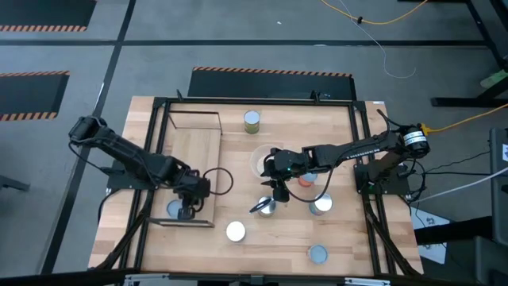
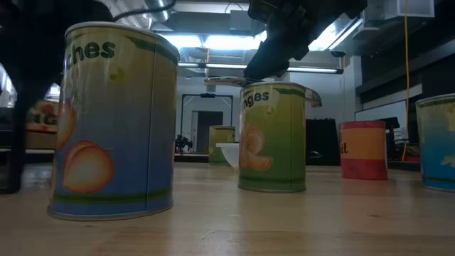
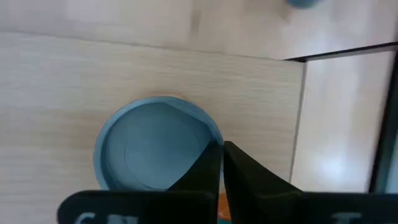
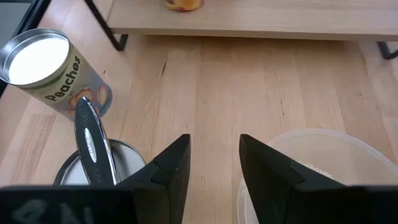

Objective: Pick and place cans onto a shelf
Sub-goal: Put the canned apple on the shelf

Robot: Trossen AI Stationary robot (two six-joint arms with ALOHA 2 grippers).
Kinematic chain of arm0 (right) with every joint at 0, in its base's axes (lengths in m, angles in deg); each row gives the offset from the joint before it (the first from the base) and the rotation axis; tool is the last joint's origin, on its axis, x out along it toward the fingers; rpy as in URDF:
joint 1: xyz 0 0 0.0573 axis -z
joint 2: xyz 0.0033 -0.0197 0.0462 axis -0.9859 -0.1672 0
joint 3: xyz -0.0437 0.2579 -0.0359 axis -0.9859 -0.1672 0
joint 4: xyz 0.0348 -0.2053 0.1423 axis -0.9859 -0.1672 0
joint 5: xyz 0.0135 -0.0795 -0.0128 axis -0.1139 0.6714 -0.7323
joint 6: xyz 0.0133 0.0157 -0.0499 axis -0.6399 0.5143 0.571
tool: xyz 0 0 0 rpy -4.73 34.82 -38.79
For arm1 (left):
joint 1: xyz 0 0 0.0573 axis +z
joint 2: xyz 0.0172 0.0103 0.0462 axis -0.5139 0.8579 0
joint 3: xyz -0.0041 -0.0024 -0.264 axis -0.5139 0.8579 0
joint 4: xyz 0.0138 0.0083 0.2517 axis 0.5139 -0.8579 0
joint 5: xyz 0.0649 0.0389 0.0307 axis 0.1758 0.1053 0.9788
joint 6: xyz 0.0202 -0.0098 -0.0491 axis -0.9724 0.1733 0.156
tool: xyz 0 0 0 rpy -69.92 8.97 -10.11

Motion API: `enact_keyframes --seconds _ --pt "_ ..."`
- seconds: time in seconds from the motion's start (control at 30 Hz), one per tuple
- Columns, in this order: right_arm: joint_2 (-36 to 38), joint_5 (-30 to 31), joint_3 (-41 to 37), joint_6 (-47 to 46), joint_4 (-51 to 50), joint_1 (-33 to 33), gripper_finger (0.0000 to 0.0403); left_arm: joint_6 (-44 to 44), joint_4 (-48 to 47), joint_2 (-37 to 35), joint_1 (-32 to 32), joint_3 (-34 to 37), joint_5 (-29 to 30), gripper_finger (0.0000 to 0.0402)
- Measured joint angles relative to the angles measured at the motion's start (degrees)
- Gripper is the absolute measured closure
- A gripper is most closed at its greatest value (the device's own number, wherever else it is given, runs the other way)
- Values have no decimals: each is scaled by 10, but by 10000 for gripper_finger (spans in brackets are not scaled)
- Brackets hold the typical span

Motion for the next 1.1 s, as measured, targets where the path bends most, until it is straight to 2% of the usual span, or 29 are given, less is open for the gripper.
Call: enact_keyframes --seconds 0.17,0.7,1.1 --pt "0 0 0 0 0 0 260 0 13 0 -14 0 -2 396" --pt "0 0 0 -1 0 0 260 0 13 0 -14 0 1 334" --pt "0 0 0 0 0 0 260 -1 14 -36 -7 0 19 334"
